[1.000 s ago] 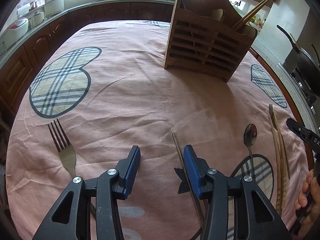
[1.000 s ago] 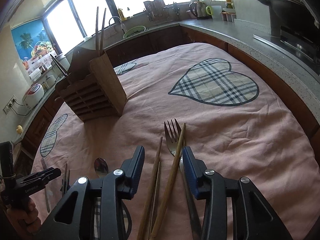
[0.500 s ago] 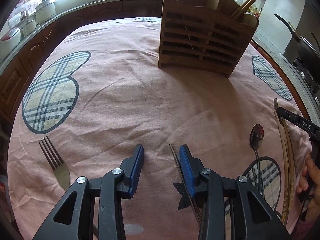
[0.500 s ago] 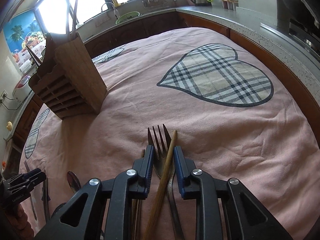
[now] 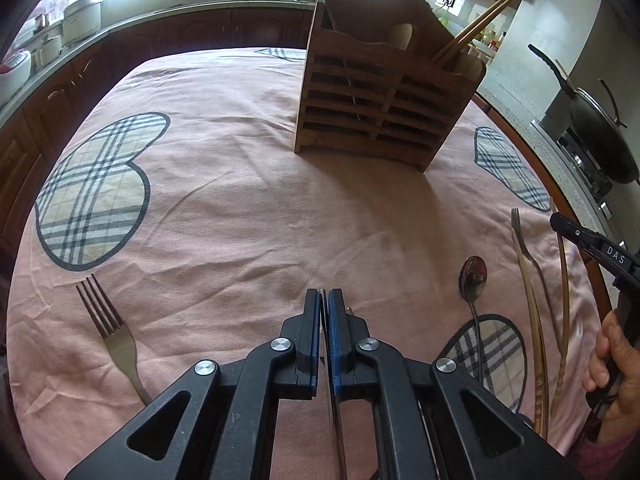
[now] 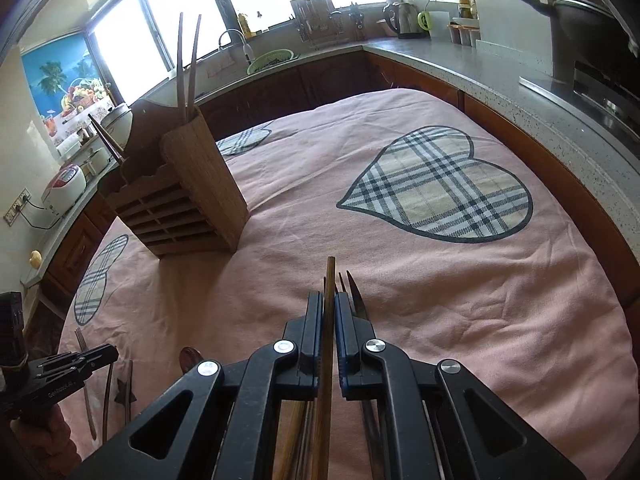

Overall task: Organize utensils
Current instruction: 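Close the left tool on a thin chopstick while the right tool closes on a bamboo chopstick, then lift and carry both held chopsticks up over the wooden holder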

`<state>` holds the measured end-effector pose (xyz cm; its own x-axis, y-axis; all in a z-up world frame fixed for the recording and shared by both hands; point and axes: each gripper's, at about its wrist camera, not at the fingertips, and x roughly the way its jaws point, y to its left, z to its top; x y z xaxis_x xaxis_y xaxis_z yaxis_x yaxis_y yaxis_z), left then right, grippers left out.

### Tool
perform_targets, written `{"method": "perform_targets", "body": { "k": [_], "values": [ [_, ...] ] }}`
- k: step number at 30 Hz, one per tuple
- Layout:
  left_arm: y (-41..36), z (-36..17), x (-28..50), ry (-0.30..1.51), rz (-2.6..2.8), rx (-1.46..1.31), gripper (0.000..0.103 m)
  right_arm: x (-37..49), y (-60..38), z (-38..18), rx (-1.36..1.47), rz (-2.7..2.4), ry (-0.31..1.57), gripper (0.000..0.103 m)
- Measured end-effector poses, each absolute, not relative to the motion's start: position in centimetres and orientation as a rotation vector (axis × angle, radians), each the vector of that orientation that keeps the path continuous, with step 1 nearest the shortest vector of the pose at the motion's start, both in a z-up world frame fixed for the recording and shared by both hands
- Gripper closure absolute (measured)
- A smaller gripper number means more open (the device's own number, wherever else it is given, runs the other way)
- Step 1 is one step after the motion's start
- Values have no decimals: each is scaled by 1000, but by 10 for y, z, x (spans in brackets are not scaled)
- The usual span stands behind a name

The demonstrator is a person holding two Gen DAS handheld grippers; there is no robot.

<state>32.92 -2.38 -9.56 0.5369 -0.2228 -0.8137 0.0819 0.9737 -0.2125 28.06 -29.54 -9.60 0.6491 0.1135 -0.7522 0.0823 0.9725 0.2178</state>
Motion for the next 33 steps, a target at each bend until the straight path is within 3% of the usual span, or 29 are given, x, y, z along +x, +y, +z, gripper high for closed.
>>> {"method": "perform_targets", "body": {
  "k": [17, 33],
  "values": [
    [11, 2, 243, 748, -206, -212, 101, 236, -267, -16, 228, 103, 695, 98],
    [44, 40, 191, 619, -176, -263, 101, 211, -250, 25, 195, 132, 590, 98]
  ]
}}
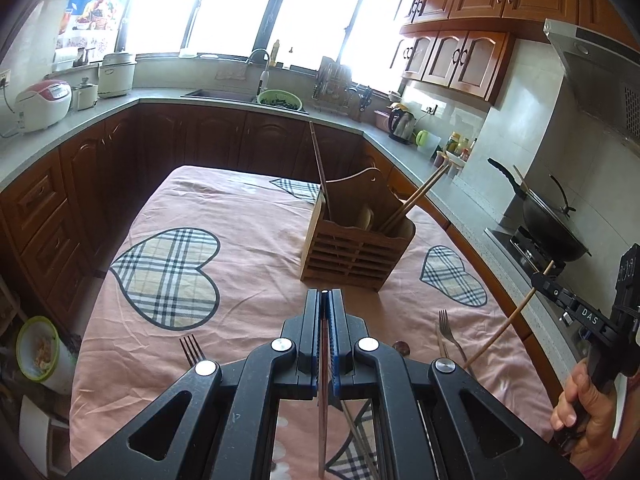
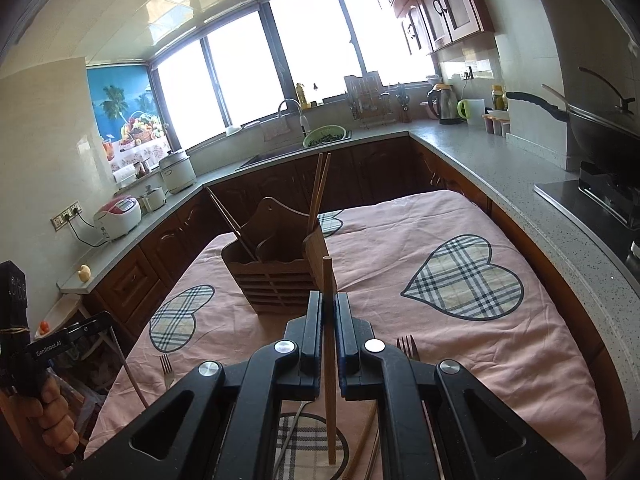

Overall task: Organize utensils
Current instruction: 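Lift and carry both held chopsticks up over the wooden holder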

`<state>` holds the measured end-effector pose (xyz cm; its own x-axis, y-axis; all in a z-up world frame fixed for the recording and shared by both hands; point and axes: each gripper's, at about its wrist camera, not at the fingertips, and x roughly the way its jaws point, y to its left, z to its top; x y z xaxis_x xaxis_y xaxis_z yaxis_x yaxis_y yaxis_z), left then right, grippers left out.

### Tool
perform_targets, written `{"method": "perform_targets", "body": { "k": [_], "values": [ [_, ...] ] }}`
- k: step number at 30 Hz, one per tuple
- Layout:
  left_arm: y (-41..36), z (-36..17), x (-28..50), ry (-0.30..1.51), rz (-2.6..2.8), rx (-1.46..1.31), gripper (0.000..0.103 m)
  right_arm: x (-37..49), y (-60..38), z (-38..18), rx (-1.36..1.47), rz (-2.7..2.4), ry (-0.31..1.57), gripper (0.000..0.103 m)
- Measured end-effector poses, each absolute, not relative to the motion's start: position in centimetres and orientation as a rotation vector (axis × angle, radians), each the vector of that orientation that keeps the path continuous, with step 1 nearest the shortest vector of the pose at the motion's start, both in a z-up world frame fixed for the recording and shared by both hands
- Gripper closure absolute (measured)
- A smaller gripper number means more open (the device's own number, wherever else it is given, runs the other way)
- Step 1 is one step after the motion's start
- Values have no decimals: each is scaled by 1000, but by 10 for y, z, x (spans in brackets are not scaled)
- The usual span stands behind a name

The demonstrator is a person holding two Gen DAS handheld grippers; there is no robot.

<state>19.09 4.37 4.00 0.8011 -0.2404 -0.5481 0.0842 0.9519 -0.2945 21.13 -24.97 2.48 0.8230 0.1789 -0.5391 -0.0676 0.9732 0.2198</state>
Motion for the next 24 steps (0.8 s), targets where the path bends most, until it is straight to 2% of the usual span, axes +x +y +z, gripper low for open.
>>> {"method": "perform_targets", "body": {
  "k": [24],
  "values": [
    [58, 65, 201, 508, -181, -290, 101, 216, -238, 42, 204, 172, 541, 98]
  ]
}}
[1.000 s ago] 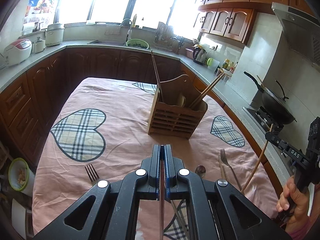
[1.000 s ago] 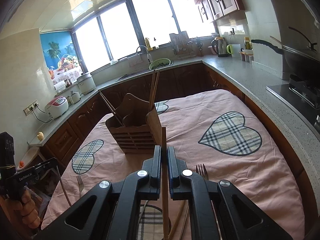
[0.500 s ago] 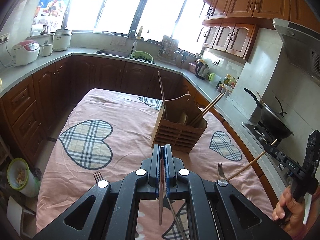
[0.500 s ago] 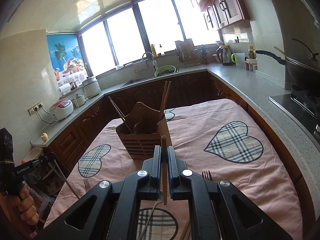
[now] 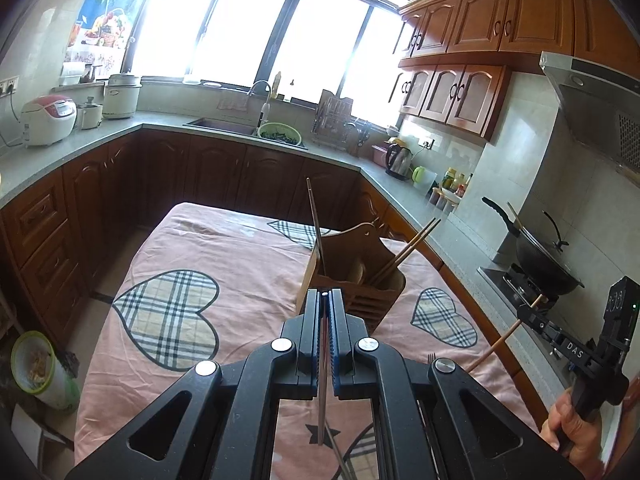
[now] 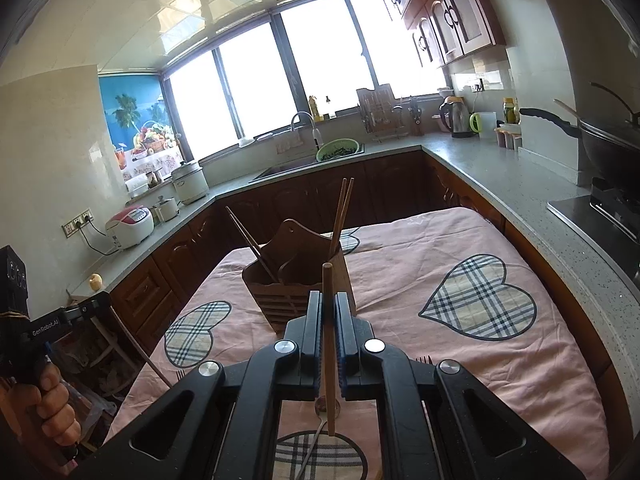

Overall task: Organize utensils
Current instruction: 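Lift and carry both held chopsticks up over the wooden holder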

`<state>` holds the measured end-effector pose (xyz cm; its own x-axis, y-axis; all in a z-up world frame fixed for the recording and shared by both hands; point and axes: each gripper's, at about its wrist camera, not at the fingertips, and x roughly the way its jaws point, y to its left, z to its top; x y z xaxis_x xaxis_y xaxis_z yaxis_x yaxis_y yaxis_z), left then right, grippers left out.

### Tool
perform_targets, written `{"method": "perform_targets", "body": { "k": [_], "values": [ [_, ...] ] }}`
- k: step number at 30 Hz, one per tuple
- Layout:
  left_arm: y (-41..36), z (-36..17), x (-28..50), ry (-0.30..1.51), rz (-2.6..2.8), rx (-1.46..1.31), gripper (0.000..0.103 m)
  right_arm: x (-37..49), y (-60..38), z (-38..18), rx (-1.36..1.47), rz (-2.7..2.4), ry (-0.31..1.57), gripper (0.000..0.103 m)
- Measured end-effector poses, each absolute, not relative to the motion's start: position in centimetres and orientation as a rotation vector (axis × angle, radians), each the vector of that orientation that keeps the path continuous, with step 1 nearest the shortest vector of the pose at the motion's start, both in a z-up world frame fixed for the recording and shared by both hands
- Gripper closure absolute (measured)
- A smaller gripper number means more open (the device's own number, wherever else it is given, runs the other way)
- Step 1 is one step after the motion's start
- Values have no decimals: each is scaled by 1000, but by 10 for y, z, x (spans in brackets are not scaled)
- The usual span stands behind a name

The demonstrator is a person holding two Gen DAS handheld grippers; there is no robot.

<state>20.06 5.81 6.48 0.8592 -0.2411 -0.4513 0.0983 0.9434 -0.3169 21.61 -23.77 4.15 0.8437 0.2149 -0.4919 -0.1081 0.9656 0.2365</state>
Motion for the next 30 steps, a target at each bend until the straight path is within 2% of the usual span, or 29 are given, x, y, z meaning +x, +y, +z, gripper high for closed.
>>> {"method": "perform_targets", "body": {
  "k": [15, 30],
  "values": [
    [55, 83, 239, 423, -188, -273, 101, 248, -228, 66, 220, 210, 470, 98],
    [42, 107, 324, 284, -164, -253, 101, 315, -225, 112, 247, 199, 322, 98]
  ]
}}
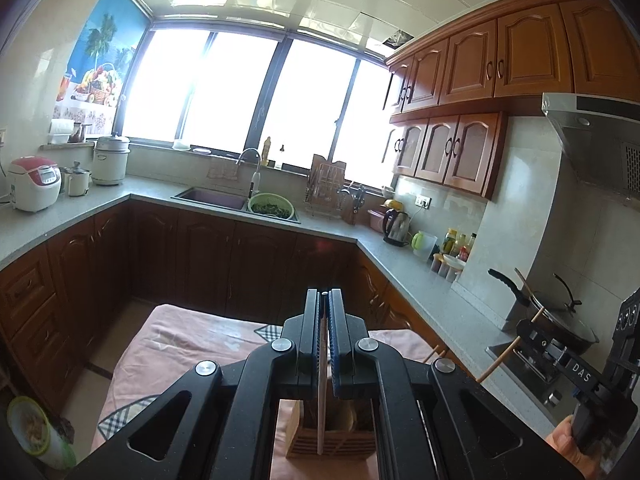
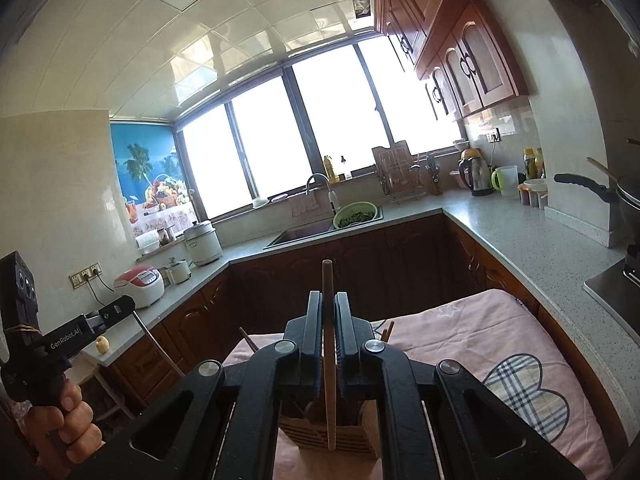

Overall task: Organize utensils
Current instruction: 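Lift and carry both held chopsticks up over the wooden holder, then lower the left tool's chopstick into the holder and open while the right tool releases its own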

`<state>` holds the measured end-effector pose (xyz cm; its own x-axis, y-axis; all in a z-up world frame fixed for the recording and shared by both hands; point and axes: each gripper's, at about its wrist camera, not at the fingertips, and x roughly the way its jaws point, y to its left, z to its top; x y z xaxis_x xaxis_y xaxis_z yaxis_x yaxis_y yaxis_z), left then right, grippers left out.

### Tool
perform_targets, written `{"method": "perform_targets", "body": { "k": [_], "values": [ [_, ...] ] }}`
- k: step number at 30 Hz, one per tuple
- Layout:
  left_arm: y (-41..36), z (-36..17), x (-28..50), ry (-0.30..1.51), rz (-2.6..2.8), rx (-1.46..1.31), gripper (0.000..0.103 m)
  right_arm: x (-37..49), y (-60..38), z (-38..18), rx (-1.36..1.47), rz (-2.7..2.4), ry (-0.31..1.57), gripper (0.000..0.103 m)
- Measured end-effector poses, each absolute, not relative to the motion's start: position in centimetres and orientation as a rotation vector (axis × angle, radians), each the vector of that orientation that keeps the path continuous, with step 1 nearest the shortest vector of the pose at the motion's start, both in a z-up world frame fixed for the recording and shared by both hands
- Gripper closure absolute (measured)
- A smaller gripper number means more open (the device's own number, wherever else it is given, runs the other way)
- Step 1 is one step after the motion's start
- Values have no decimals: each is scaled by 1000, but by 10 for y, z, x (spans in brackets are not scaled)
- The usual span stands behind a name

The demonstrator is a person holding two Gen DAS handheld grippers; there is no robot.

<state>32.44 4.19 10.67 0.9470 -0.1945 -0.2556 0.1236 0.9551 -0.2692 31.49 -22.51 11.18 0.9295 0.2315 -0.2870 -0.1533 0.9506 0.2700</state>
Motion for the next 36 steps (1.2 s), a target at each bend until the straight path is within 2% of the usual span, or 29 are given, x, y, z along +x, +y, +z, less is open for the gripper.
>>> {"method": "perform_targets", "body": {
  "k": [7, 20, 27, 36],
  "values": [
    [34, 84, 378, 291, -129, -290, 101, 347, -226, 104, 251, 160, 310, 98],
    [22, 13, 467, 455, -81, -365, 101, 381, -232, 31, 304, 125, 434, 98],
    [30, 0, 469, 499, -89, -345, 100, 392, -227, 8, 317, 136, 502, 98],
    [30, 5, 468, 510, -86, -337, 99, 393, -227, 9, 315, 134, 508, 98]
  ]
}}
